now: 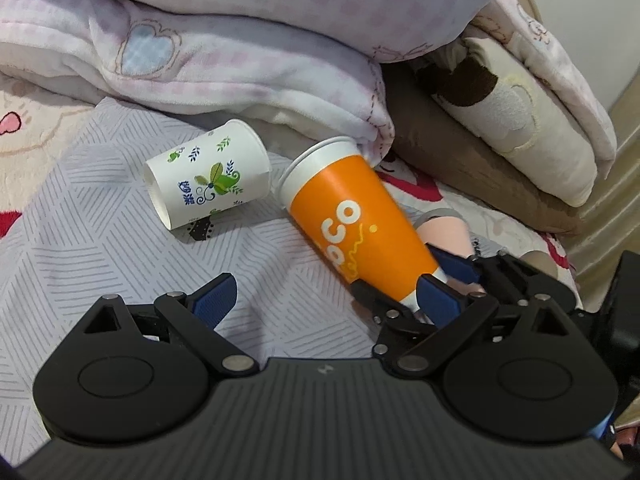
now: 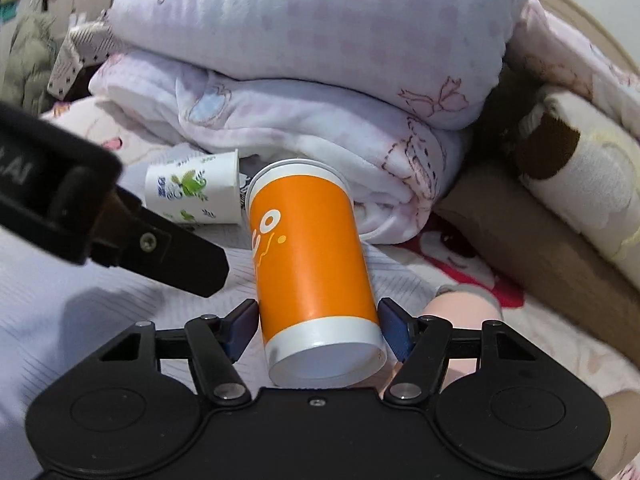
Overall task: Flip cup upright
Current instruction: 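Grasp the orange cup's rim end with the right gripper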
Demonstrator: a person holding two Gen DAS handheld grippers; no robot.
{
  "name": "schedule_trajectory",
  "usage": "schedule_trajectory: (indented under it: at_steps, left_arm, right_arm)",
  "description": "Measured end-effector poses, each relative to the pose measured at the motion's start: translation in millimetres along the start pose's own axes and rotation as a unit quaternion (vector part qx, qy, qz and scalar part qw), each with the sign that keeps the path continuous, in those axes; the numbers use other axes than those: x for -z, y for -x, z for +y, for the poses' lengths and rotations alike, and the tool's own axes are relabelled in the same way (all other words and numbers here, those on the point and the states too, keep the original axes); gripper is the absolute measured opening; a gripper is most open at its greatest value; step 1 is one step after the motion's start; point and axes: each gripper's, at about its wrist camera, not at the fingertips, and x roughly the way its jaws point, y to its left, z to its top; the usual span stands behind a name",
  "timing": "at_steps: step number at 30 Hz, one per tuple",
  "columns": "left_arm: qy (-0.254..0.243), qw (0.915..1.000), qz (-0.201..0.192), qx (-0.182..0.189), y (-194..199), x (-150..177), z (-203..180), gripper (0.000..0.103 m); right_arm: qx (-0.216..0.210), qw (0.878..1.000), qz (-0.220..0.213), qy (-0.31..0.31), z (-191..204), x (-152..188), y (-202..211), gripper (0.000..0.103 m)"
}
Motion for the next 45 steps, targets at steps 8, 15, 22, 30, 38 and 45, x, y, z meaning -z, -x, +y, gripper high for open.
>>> schedule_trajectory:
  at_steps: [8, 15, 22, 30, 38, 45]
  left_arm:
    - [0.001, 1.0000, 0.002, 0.005, 8.6, 2.2, -2.3, 0.097]
    - [-0.006, 0.9998, 0.019, 0.010, 15.3, 9.8, -8.3, 0.097]
    - [-0.012, 0.9989, 0.038, 0.024, 25.2, 19.7, -16.4, 0.097]
    - [-0.030, 0.9975, 0.057, 0.028, 42.5, 30.6, -27.9, 0.097]
    - [-0.062, 0.9924, 0.102, 0.028, 47.6, 47.0, -38.8, 0.097]
    - [-0.061, 0.9893, 0.127, 0.037, 40.4, 56.1, -44.3, 0.097]
  right_arm:
    - [-0.025, 0.995, 0.024, -0.090, -3.7, 3.8, 10.0, 0.071]
    - [-0.036, 0.994, 0.029, -0.098, 4.1, 11.0, 34.3, 0.071]
    - [-0.039, 0.991, 0.031, -0.123, 10.1, 23.0, 60.9, 0.070]
    - [-0.036, 0.985, 0.052, -0.159, 20.0, 40.8, 90.9, 0.070]
    - [-0.073, 0.961, 0.066, -0.258, 14.8, 67.2, 119.5, 0.070]
    - [-0.077, 0.955, 0.093, -0.270, 28.1, 81.4, 120.5, 0.070]
